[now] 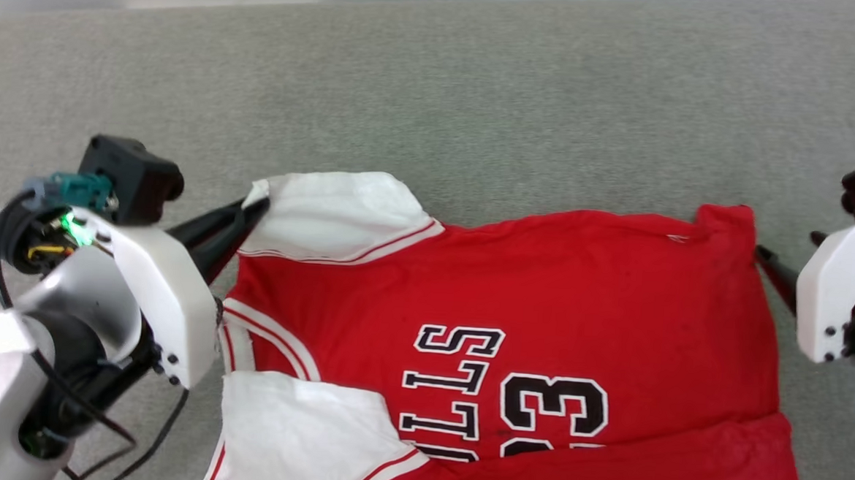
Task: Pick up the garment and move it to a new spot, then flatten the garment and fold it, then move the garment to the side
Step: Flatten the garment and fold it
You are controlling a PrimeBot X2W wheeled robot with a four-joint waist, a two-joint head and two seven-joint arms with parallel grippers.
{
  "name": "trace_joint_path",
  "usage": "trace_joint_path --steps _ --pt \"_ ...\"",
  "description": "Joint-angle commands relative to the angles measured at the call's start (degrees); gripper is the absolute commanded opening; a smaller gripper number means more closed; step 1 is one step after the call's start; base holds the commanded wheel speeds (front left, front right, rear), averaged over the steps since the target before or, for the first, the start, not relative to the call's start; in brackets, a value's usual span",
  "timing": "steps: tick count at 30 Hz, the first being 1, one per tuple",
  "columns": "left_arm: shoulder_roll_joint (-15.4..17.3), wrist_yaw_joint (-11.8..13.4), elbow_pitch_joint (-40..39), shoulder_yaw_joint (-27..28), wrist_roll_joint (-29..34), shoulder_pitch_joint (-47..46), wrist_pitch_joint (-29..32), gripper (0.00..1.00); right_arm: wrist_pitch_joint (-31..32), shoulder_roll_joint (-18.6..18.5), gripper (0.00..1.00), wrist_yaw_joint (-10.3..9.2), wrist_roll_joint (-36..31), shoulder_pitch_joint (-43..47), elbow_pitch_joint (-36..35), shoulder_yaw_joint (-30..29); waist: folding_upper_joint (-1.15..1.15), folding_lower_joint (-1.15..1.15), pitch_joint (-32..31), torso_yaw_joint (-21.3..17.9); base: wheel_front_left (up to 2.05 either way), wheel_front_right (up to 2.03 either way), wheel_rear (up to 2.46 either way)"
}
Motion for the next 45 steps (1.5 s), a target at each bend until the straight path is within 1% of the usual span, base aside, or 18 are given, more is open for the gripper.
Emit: trace_joint_path --steps 1,5,10,14,19,23,24,25,30,34,40,45 --pt "-0.21 0.52 -1.25 0.17 0.48 1.21 -0.80 0.00 1.18 -0.87 1.00 -0.04 -0.46 -2.03 1.51 0.14 0.00 0.00 0.78 1.59 0.00 0.00 0.00" --pt "-0.85 1.37 -4.03 -0.43 1.24 3.33 -2.31 0.00 4.27 -1.58 1.00 -0.04 -1.17 -5.52 5.87 0.95 0.00 0.00 1.83 3.59 0.00 0.00 0.00" --pt "-1.87 1.58 -5.45 -1.46 2.32 4.28 -3.71 0.00 5.37 -1.82 1.00 -0.04 -2.28 -8.70 10.12 2.71 0.00 0.00 3.05 5.44 0.00 0.00 0.00" --pt "-2.56 1.32 -5.71 -2.48 3.13 4.09 -4.36 0.00 5.14 -2.09 1.00 -0.04 -3.25 -10.20 13.17 4.18 0.00 0.00 4.04 6.49 0.00 0.00 0.00" --pt "-3.50 1.02 -5.54 -3.38 3.36 3.60 -4.92 0.00 4.20 -1.48 1.00 -0.04 -3.72 -10.42 17.10 5.67 0.00 0.00 4.98 7.41 0.00 0.00 0.00" --pt "-3.80 0.67 -4.87 -4.11 3.80 3.51 -5.12 0.00 3.51 -0.84 1.00 -0.03 -2.67 -9.83 19.53 7.73 0.00 0.00 5.18 7.74 0.00 0.00 0.00" --pt "-3.91 0.56 -4.64 -4.23 3.76 3.47 -5.24 0.00 3.21 -0.83 0.47 -0.03 -2.52 -9.78 19.96 8.08 0.00 0.00 5.10 7.77 0.00 0.00 0.00" --pt "-4.05 0.59 -4.35 -4.32 3.66 3.46 -5.35 0.00 2.62 -0.82 0.00 -0.03 -2.34 -9.88 20.26 8.20 0.00 0.00 4.94 7.76 0.00 0.00 0.00" --pt "-3.98 0.70 -2.20 -3.96 2.95 4.67 -6.07 0.00 -0.66 -1.18 0.00 -0.04 -0.83 -10.34 21.37 6.89 0.00 0.00 2.83 7.03 0.00 0.00 0.00" --pt "-4.01 1.22 -0.87 -3.37 2.47 6.01 -7.27 0.00 -4.12 -1.32 0.00 -0.04 1.36 -9.70 20.25 5.54 0.00 0.00 0.26 6.19 0.00 0.00 0.00" --pt "-3.26 2.82 -0.17 -2.64 2.14 9.45 -8.51 0.00 -8.00 -2.62 0.00 -0.04 4.61 -4.99 15.53 3.47 0.00 0.00 -3.93 4.96 0.00 0.00 0.00" --pt "-2.47 4.61 -1.02 -1.97 1.26 13.88 -9.35 0.00 -9.27 -2.88 0.00 -0.04 6.52 2.36 9.72 0.03 0.00 0.00 -7.06 4.54 0.00 0.00 0.00"
